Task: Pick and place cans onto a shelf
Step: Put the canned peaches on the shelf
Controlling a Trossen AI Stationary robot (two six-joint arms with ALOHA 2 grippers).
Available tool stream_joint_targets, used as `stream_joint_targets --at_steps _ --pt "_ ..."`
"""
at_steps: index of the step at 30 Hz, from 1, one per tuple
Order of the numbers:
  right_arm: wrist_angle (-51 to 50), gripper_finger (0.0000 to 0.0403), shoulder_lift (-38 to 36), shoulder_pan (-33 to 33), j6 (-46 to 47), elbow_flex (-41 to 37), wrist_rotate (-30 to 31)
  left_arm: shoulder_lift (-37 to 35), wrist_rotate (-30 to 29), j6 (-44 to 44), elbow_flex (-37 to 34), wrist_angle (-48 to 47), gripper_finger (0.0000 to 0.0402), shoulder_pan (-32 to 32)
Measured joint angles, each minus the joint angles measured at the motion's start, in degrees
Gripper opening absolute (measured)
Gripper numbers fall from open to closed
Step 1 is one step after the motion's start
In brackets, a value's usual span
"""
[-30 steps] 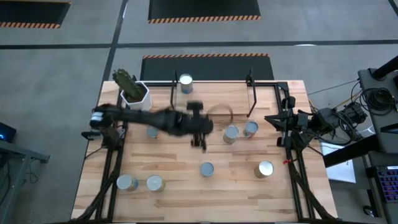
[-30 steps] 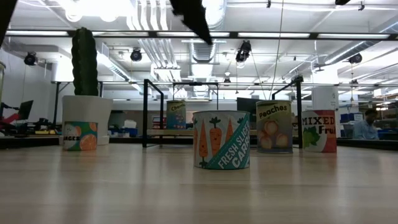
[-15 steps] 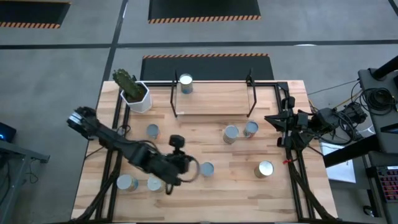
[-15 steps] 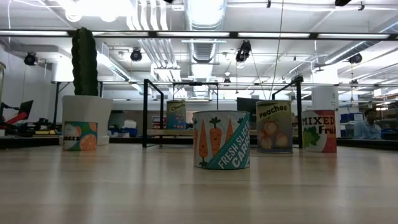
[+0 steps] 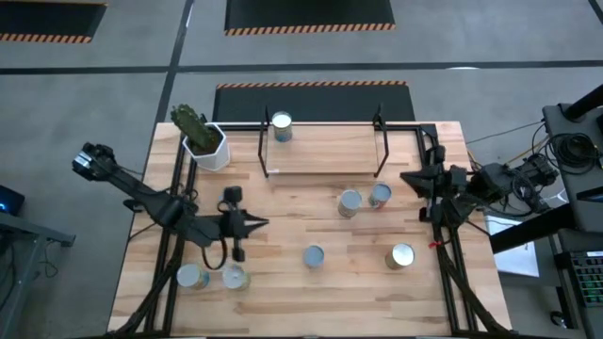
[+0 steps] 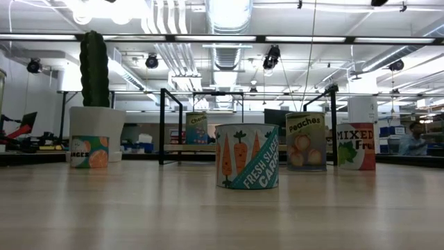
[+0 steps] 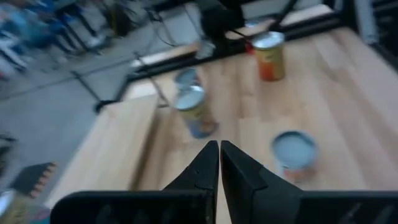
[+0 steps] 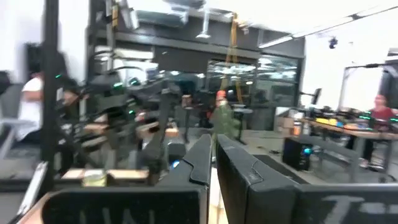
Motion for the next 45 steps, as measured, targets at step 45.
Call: stream_joint_targets --at_steps 45 --pt "-37.7 0.0044 31.9 5.3 36.1 13.6 9.7 -10.3 -9.3 6.2 -6.9 11.7 0.0 0.0"
